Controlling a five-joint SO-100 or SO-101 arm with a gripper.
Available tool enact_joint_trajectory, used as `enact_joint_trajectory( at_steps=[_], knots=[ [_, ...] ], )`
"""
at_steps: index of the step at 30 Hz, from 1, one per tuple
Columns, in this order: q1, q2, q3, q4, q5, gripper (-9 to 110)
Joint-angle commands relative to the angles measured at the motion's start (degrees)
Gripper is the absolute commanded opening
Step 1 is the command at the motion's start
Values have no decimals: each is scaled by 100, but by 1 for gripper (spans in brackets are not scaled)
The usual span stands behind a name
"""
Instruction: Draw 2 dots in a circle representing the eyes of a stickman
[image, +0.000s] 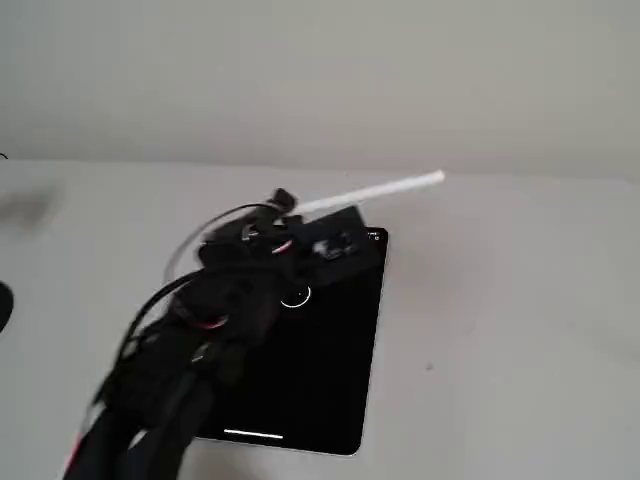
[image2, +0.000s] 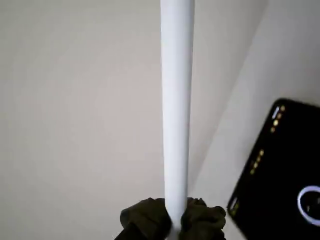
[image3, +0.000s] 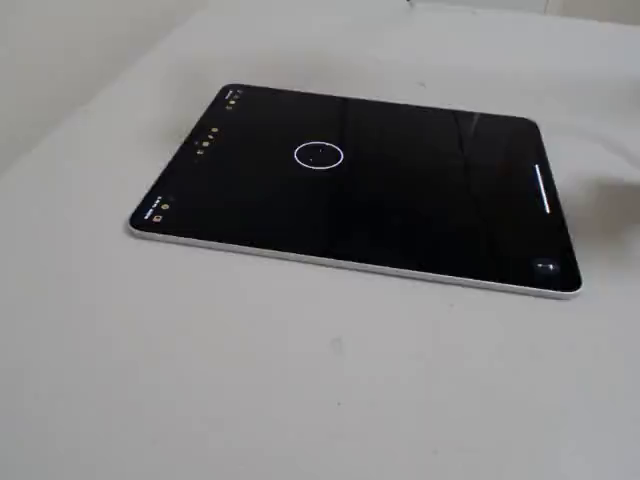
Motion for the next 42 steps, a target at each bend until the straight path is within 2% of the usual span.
enact_joint_trajectory(
  at_steps=[1,5,11,19,29,42],
  knots=[
    [-404,1793,-237,2171,642,0],
    [-571,2760,308,3094,1143,0],
    [-677,4324,1644,3841,1204,0],
    [-404,5792,3788,4175,888,0],
    [185,5783,4667,4904,1160,0],
    [378,5783,4843,4948,1257,0]
  ],
)
